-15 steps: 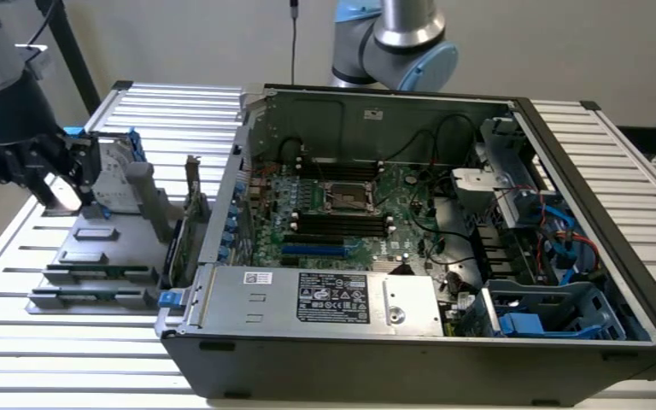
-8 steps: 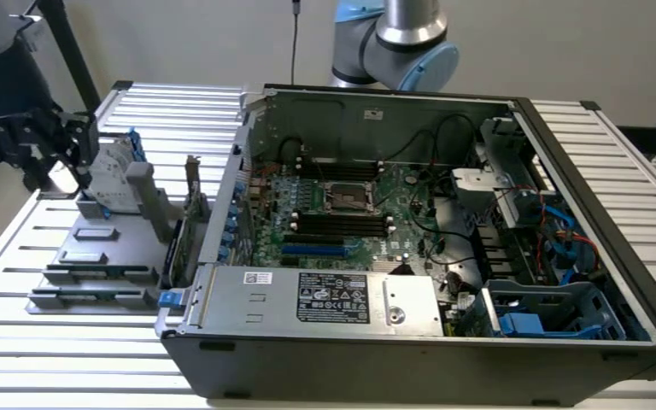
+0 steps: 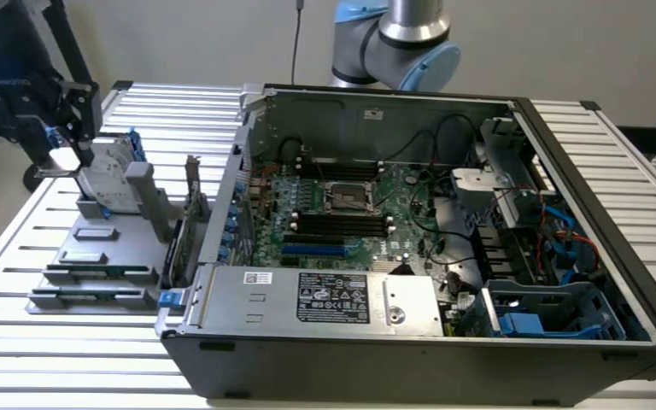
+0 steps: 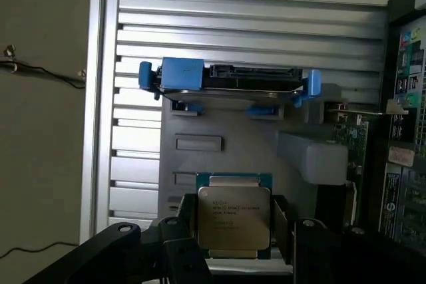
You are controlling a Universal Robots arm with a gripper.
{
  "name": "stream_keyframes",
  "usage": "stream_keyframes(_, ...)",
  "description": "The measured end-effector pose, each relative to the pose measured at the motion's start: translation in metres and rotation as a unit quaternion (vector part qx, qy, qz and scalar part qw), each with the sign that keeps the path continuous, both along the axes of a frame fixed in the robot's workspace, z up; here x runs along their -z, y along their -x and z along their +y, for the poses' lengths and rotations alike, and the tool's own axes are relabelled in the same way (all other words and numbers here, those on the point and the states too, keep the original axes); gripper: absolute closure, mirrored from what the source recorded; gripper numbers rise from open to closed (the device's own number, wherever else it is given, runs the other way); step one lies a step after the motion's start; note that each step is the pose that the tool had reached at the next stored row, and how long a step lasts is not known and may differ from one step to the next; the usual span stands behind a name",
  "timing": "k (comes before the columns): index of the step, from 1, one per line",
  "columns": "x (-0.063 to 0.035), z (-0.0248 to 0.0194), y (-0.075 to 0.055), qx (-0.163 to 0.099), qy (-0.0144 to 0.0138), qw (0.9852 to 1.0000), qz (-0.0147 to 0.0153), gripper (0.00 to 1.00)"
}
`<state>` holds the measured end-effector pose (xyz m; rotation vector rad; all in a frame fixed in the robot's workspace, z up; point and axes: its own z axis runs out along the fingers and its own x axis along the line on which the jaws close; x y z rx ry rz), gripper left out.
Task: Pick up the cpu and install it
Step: 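Pick up the cpu and move it towards the insertion slot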
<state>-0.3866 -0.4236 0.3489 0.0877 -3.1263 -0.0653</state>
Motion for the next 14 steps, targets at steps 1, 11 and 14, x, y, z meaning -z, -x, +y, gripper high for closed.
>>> stream_keyframes(1, -0.0049, 0.0000, -0.003, -0.001, -0.0008, 1.0000, 0.0003, 0.45)
stream_keyframes(11, -0.0283, 0.0001, -0.041, -0.007, -0.0057, 1.0000, 0.0032, 0.45)
stream_keyframes(14, -0.0289, 0.0002, -0.055, -0.007, -0.0065, 1.0000, 0.0034, 0.45)
